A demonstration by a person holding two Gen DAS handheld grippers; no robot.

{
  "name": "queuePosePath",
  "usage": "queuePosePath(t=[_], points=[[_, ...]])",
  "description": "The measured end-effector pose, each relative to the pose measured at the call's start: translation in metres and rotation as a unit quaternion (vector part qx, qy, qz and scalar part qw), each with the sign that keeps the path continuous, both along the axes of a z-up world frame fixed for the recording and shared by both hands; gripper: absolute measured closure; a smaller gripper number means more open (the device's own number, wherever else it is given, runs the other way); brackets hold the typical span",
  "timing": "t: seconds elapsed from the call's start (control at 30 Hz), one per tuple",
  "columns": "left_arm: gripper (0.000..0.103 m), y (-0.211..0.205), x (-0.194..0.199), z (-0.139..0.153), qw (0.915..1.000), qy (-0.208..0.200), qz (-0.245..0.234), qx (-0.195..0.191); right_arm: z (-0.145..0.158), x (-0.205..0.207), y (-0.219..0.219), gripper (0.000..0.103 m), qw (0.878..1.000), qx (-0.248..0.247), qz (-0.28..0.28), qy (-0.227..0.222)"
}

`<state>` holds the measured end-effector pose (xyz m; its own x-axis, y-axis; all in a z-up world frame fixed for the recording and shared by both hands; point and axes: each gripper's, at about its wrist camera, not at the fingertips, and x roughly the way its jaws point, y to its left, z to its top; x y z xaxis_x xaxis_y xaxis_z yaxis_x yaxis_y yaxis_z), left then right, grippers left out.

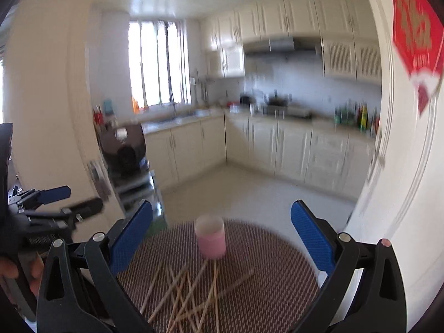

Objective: Organize utensils
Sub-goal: 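Close the left tool on a wooden chopstick while the right tool grasps another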

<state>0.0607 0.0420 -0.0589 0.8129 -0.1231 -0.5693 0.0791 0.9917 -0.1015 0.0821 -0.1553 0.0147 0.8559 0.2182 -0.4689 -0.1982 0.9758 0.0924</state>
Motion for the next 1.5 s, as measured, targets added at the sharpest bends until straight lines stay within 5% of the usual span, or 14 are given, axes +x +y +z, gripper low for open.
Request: queuePosePath(t=[0.27,0.63,0.77,0.97,1.33,1.5], points=[[0.008,0.033,0.049,-0.076,0.9907,0.132,0.003,-0.031,-0.078,0.043,-0.026,0.014,0.981,0.07,-0.012,0.181],[0.023,0.055,0.095,-0.177,0.9592,0.274,0.03,-0.061,-0.177,0.101,-0.032,0.036,0.921,0.12,-0.024,0.371],[0.039,0.053,0.109,-0.209,0.9493,0.307,0.027,-0.061,-0.205,0.123,-0.029,0.041,0.899,0.135,-0.025,0.416],[0.048,0.055,0.125,-0.249,0.9343,0.35,0.034,-0.06,-0.237,0.146,-0.023,0.045,0.875,0.151,-0.021,0.459],[0.054,0.065,0.139,-0.28,0.9164,0.39,0.052,-0.076,-0.277,0.181,0.028,0.049,0.861,0.104,0.037,0.497],[0.066,0.061,0.149,-0.288,0.9123,0.4,0.045,-0.077,-0.291,0.188,0.026,0.068,0.848,0.099,0.036,0.52]])
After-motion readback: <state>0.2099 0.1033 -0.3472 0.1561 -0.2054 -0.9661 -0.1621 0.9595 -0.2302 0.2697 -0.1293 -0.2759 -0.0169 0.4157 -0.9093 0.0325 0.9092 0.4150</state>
